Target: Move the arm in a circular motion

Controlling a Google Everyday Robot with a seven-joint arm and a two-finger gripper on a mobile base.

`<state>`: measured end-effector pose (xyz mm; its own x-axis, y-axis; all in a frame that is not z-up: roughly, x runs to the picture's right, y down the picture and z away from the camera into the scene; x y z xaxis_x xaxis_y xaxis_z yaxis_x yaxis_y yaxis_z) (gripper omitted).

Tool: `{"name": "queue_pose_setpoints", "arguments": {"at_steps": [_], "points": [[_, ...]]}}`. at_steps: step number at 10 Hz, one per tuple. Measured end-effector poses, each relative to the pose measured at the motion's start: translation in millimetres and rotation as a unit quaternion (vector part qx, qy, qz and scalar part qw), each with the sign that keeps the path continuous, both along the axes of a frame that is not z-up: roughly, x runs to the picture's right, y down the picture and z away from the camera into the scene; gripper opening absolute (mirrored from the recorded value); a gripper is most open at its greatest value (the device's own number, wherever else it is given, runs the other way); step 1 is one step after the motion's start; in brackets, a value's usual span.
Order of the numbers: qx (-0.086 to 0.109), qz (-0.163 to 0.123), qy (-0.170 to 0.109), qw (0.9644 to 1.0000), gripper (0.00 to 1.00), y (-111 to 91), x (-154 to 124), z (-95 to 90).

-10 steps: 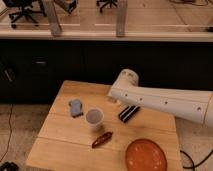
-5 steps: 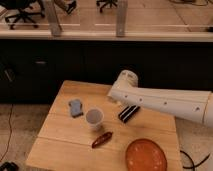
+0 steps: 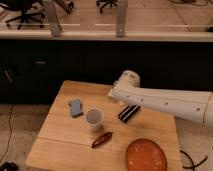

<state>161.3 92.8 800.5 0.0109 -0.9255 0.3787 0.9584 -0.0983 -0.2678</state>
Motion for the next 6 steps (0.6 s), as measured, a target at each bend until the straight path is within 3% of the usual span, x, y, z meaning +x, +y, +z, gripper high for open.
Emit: {"name": "queue_pose_setpoints", "arguments": {"at_steps": [6], "points": [[0.006, -0.016, 0.001, 0.9999, 0.80, -3, 14, 6.5]]}}
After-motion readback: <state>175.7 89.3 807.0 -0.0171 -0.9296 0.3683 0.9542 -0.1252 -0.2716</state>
